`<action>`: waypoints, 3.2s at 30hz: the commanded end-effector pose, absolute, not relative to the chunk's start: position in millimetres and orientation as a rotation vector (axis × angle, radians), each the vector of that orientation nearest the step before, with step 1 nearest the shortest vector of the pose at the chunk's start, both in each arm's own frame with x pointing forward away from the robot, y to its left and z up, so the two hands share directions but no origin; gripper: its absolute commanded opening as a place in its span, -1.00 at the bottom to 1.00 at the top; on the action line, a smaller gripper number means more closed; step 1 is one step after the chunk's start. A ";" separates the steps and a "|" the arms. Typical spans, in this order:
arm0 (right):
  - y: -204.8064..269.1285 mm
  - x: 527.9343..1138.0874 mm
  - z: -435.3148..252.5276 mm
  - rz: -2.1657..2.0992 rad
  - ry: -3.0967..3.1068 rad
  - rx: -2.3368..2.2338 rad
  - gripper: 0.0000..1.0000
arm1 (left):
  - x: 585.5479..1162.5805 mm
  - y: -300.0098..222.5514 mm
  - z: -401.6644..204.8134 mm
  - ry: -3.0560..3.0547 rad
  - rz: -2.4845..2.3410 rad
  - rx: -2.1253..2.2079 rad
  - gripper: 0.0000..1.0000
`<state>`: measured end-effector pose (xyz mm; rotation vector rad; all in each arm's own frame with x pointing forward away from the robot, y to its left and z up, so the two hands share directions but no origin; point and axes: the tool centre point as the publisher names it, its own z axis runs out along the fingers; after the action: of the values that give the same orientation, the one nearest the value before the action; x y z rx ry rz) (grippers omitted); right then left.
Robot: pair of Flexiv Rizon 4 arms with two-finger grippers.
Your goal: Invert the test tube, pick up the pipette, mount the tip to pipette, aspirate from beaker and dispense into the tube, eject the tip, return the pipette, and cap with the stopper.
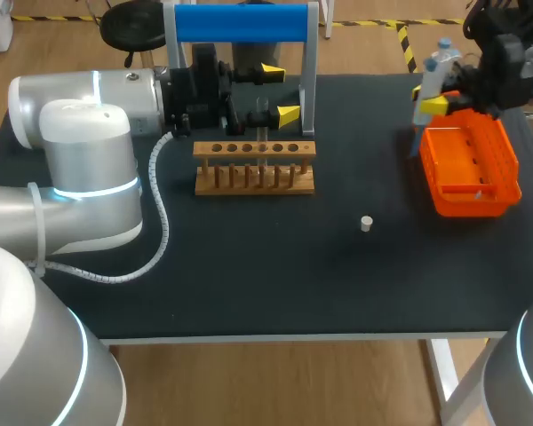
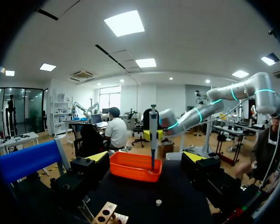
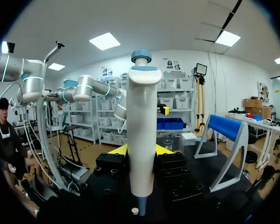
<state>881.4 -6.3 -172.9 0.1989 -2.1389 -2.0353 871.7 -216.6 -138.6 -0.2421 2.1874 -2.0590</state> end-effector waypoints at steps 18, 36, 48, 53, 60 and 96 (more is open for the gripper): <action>87.5 859.6 -172.9 -2.018 -2.155 0.180 -1.00 | 871.4 -216.9 -139.1 2.184 -2.060 -0.244 1.00; 144.7 863.6 -178.0 -1.980 -2.161 0.196 -1.00 | 871.4 -216.9 -139.1 2.184 -2.060 -0.244 1.00; 177.9 867.3 -174.6 -1.981 -2.160 0.221 -1.00 | 871.4 -216.9 -139.1 2.184 -2.060 -0.244 1.00; 188.3 866.8 -177.6 -1.975 -2.157 0.227 -1.00 | 871.4 -216.9 -139.1 2.184 -2.060 -0.244 1.00; 193.7 866.7 -182.4 -1.970 -2.154 0.220 -1.00 | 871.4 -216.9 -139.1 2.184 -2.060 -0.244 0.76; 213.1 866.2 -183.8 -2.020 -2.153 0.176 -1.00 | 871.4 -216.9 -139.1 2.184 -2.060 -0.244 -0.44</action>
<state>866.7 210.9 -183.0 0.1833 -2.1519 -2.0128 872.4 -216.1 -138.7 -0.2436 2.1870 -2.0580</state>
